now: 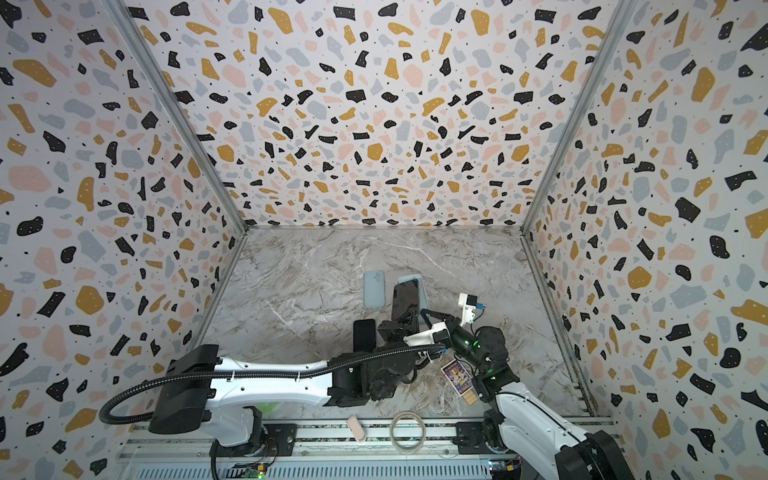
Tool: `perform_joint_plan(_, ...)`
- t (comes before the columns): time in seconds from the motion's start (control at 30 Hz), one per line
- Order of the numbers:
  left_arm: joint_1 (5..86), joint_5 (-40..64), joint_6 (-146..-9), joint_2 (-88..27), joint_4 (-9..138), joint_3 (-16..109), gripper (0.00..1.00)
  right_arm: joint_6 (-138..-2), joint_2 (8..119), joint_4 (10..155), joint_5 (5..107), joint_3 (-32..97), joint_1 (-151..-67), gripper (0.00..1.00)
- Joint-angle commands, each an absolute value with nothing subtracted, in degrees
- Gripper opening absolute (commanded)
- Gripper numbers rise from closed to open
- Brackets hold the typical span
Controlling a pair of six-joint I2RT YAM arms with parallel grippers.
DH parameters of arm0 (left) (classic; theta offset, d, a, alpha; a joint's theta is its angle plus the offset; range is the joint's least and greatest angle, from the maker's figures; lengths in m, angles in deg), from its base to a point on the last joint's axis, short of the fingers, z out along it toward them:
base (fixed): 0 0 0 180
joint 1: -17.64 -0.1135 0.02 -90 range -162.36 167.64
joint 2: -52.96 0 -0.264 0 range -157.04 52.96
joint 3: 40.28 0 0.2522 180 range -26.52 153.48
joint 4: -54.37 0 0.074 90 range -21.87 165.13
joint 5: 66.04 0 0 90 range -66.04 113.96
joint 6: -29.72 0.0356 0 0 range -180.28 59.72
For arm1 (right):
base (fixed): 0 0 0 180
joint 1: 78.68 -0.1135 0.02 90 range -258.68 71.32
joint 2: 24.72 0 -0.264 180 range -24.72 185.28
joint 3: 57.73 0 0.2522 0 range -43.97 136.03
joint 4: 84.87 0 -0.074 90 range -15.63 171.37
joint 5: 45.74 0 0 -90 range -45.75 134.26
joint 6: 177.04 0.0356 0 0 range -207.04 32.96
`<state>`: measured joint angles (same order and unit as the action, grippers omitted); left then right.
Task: Take the phone out of the phone case
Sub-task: Remove the phone case from the phone, then place the phone case at the top-center of the table.
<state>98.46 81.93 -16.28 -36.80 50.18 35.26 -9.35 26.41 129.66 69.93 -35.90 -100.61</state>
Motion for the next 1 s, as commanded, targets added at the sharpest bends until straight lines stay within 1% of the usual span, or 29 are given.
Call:
perform_joint_plan(0.0, 98.7, 85.4, -16.1, -34.0, 44.2, 34.5, 0.0, -13.2, 29.0, 124.8, 66.8, -32.1, -100.0, 0.0)
perform_joint_plan(0.13, 98.8, 85.7, -16.8, -33.4, 44.6, 33.6, 0.0, -14.7, 36.3, 125.6, 67.2, -28.5, -99.8, 0.0)
perform_joint_plan(0.33, 98.9, 86.1, -18.5, -31.7, 46.1, 32.2, 0.0, -15.1, 50.5, 126.4, 66.9, -21.3, -99.7, 0.0)
perform_joint_plan(0.57, 100.1, 86.4, -21.2, -29.5, 48.7, 30.4, 0.0, -14.4, 65.9, 123.4, 65.1, -10.7, -99.9, 0.0)
perform_joint_plan(0.73, 101.1, 86.1, -24.5, -28.4, 50.1, 28.7, 0.0, -15.4, 73.3, 119.5, 64.3, -3.7, -100.2, 0.0)
perform_joint_plan(0.8, 101.6, 86.1, -26.3, -28.5, 51.1, 28.0, 0.0, -15.4, 76.5, 119.5, 66.8, -1.5, -100.0, 0.06)
perform_joint_plan(0.93, 103.1, 86.7, -30.4, -29.8, 52.3, 26.6, 0.0, -16.2, 78.6, 119.3, 68.2, -0.3, -98.8, 0.33)
perform_joint_plan(0.97, 103.4, 86.4, -31.6, -30.2, 52.8, 26.4, 0.0, -16.5, 78.4, 119.4, 68.8, -0.3, -98.1, 0.44)
